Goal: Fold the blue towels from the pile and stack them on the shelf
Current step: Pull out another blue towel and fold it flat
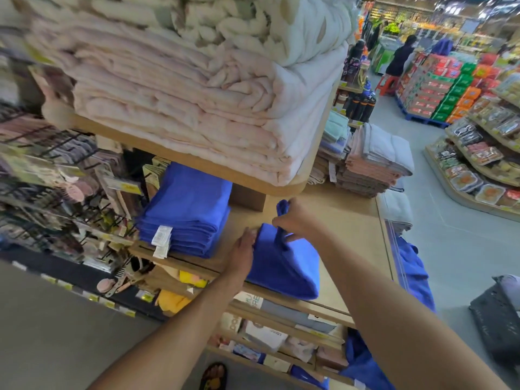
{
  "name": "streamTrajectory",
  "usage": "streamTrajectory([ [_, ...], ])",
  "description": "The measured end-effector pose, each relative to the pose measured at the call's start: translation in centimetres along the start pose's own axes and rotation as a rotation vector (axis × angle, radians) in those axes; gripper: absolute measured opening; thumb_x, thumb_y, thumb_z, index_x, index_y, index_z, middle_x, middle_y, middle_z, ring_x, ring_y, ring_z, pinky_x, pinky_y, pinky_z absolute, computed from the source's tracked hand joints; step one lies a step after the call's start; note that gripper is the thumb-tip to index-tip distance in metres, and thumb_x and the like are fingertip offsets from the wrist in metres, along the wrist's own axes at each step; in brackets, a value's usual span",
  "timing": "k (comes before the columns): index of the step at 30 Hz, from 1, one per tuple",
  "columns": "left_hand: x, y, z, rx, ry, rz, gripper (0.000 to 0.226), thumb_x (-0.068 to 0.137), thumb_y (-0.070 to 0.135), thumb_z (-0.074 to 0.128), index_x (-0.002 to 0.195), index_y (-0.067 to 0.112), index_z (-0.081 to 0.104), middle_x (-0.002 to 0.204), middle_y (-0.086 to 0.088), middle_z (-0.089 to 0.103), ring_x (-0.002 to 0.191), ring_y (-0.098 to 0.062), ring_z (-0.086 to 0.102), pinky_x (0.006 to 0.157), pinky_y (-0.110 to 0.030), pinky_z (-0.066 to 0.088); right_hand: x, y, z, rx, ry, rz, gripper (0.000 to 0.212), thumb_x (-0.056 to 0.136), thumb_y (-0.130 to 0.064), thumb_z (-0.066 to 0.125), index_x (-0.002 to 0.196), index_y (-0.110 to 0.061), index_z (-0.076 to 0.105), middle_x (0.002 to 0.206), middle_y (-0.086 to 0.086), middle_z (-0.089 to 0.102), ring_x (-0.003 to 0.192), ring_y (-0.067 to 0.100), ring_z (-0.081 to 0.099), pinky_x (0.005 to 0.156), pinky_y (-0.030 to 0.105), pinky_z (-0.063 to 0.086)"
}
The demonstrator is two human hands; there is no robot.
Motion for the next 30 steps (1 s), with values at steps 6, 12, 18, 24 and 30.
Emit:
streamTrajectory([
  [6,0.5,-0.3,-0.8,-0.056,-0.084,-0.062,0.046,0.111,0.035,0.035,0.143,0.006,0.051,0.132,0.005,0.055,0.129,-0.015,0.052,0.095,-0.019,0.050,1.0,2.7,3.4,-0.173,0.062,-0.062,0.045,0.088,-0.045,0.062,0.123,-0.021,0.048,0.089,-0.001,0.069,0.076,0.021,0.069,0.060,0.029,0.053],
  [12,-1.7,3.8,1.3,0.854,0.033,0.507,0.050,0.100,0.031,0.051,0.149,0.018,0.047,0.154,-0.004,0.045,0.146,-0.024,0.036,0.117,-0.031,0.028,-1.8,11.2,-2.9,-0.059,0.452,-0.183,0.037,0.100,-0.033,0.054,0.134,-0.020,0.060,0.131,0.004,0.062,0.109,0.021,0.062,0.093,0.036,0.049],
  [18,-2.4,-2.0,7.9,1.484,-0.243,0.440,0.064,0.101,0.064,0.022,0.160,0.042,0.008,0.171,0.002,-0.005,0.156,-0.026,-0.010,0.125,-0.053,-0.003,-4.6,22.5,-4.0,-0.519,0.458,0.003,0.060,0.102,-0.050,0.040,0.152,-0.017,0.041,0.161,0.010,0.037,0.148,0.029,0.033,0.122,0.043,0.027],
  [24,0.6,-2.3,9.5,1.553,-0.264,0.418,0.066,0.099,0.067,0.015,0.159,0.043,0.006,0.170,0.004,-0.006,0.156,-0.025,-0.010,0.124,-0.054,-0.006,-5.2,22.9,-3.9,-0.580,0.505,-0.011,0.069,0.096,-0.058,0.031,0.154,-0.020,0.039,0.163,0.005,0.036,0.151,0.024,0.030,0.124,0.043,0.026],
  [30,7.1,-0.1,12.6,1.556,-0.260,0.392,0.065,0.099,0.067,0.021,0.159,0.044,0.010,0.171,0.004,-0.003,0.157,-0.025,-0.006,0.125,-0.054,-0.003,-5.4,22.9,-4.0,-0.575,0.520,-0.010,0.069,0.096,-0.058,0.030,0.155,-0.023,0.039,0.163,0.003,0.036,0.151,0.022,0.029,0.123,0.042,0.026],
])
Point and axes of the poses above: each hand's wrist, its own x-axis towards the middle knuckle, its own z-axis out of the palm, y = z × x, the point moved 8 cm from there along x, towards the middle knuckle
